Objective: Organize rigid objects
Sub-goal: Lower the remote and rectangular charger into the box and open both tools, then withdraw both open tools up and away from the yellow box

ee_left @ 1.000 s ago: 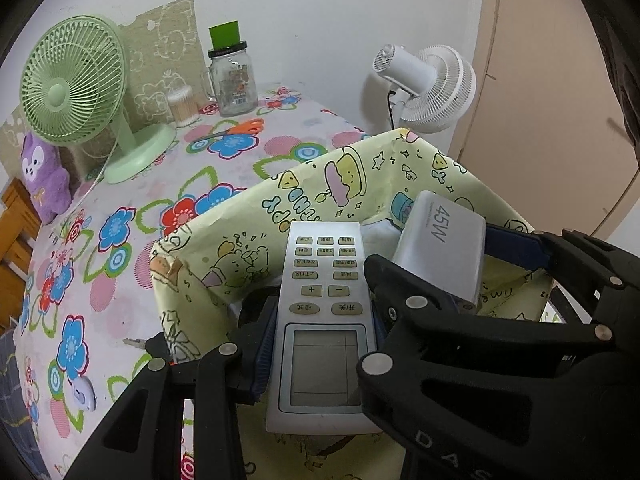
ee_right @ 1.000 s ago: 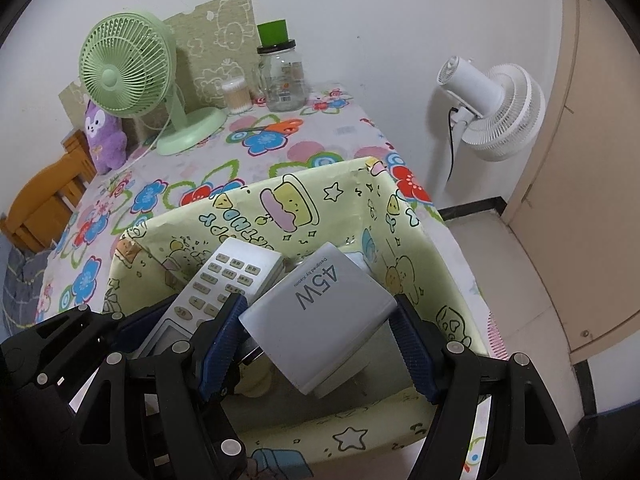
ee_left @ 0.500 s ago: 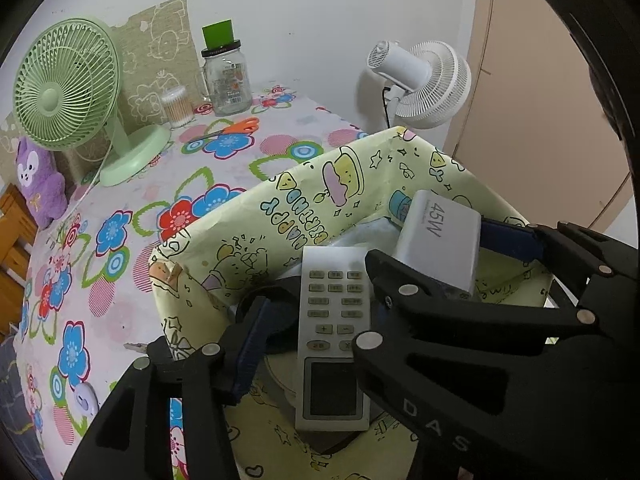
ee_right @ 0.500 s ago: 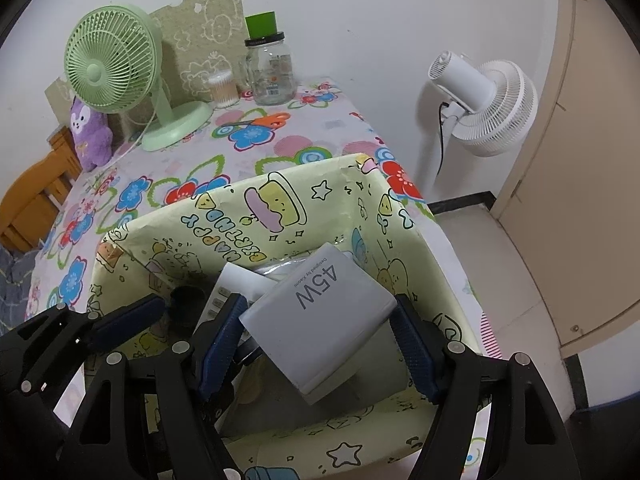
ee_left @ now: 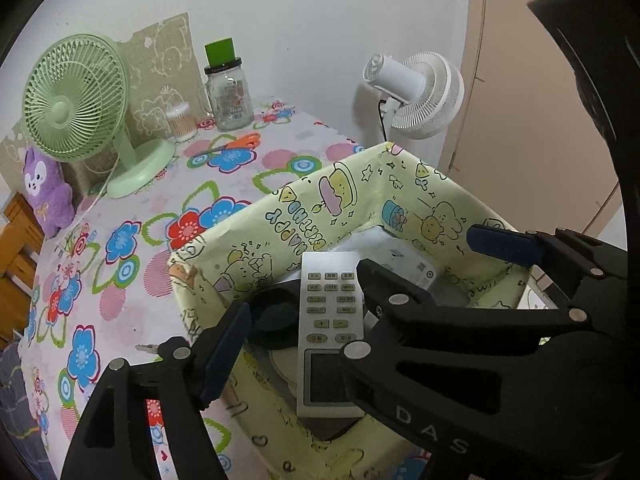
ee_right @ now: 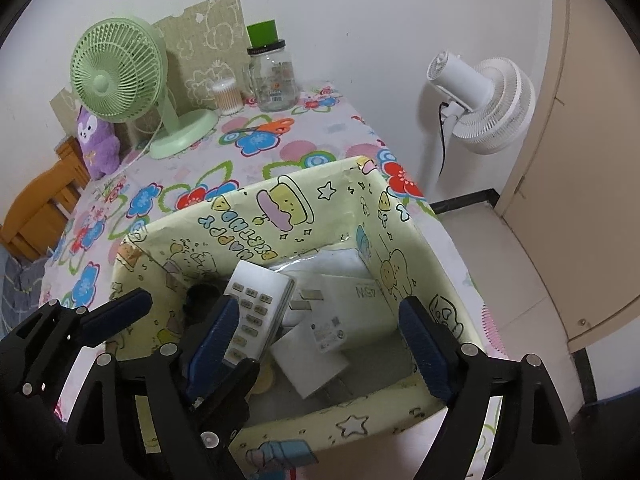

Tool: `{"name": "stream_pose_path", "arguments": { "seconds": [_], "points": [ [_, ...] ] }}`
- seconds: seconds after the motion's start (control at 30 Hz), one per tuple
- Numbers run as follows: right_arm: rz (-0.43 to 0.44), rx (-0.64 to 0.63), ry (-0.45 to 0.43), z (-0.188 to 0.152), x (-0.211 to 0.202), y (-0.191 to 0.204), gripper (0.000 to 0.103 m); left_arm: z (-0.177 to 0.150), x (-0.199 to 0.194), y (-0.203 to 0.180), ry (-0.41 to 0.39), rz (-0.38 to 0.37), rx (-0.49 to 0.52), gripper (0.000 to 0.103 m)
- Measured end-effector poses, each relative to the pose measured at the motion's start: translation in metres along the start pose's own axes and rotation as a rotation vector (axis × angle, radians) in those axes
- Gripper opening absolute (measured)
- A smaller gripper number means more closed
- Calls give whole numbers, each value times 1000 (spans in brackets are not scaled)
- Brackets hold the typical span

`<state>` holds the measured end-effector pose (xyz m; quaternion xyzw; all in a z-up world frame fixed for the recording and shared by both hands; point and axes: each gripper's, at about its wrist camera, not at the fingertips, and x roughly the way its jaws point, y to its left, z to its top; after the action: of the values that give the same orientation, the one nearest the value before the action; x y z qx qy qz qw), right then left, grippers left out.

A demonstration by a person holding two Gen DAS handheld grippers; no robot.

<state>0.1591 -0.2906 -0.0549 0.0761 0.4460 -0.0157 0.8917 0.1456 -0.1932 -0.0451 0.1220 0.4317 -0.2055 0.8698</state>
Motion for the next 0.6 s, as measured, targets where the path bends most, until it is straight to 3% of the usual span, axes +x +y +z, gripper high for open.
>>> {"name": "stream_pose_path", "arguments": {
  "seconds": [0.6],
  "points": [
    [23,-20,-83,-18,-46,26,86,-22,-50,11,-90,63,-18,90]
  ]
}}
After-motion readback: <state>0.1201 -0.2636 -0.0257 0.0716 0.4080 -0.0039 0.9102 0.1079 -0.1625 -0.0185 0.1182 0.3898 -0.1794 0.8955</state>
